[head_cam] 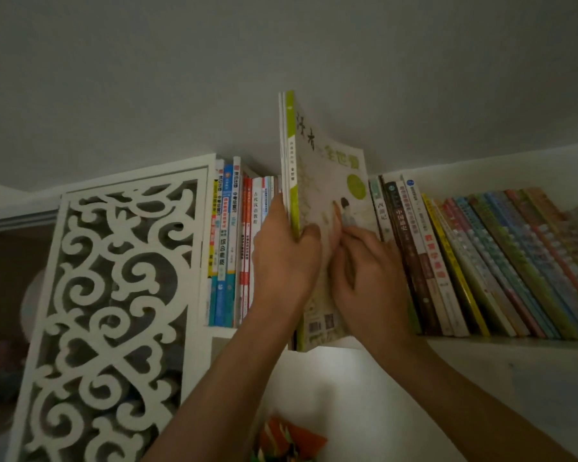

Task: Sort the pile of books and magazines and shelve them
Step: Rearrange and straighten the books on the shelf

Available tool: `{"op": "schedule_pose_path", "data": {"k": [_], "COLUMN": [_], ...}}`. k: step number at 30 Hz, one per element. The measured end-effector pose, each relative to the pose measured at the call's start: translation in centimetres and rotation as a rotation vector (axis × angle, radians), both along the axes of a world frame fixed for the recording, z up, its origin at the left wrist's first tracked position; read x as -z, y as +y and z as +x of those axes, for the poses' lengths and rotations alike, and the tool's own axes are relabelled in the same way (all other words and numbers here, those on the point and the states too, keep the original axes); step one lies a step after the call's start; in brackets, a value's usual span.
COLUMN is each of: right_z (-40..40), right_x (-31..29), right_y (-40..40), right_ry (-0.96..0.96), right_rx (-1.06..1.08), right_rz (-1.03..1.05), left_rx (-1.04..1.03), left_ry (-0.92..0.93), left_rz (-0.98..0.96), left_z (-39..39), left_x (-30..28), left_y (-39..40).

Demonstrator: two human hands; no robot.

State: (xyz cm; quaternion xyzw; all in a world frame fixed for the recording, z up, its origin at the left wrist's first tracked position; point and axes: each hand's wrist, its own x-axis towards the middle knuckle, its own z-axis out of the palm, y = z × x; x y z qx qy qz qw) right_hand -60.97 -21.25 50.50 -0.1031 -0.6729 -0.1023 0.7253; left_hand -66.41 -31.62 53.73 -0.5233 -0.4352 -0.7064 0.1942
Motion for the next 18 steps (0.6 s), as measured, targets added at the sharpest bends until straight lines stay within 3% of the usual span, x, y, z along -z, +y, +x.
{"op": "schedule_pose_path", "data": {"k": [8, 10, 13, 18], "right_z": [-7.4, -8.2, -7.8, -8.5], "right_x": [-0.5, -1.0, -2.0, -2.3], "right_y": [-2.7, -1.6, 0.7, 2.7], "right_ry": [-0.289, -0.276, -0.211, -0.226], "right_rx": [-0.189, 0.003, 0.297, 0.443], "right_rz": [-0.084, -0.100, -0.293, -0.386], "left_rx": [-0.144, -0.132, -0.135, -0.167], "left_ry": [0.012, -0.017, -0.027, -0.046], "left_rz": [0.003, -0.012, -0.062, -0.055], "left_z": [-7.4, -9.3, -11.0, -12.0], "left_x": [0.4, 0.4, 0.3, 1.1], "left_y": [-4.4, -4.9, -5.1, -4.9]}}
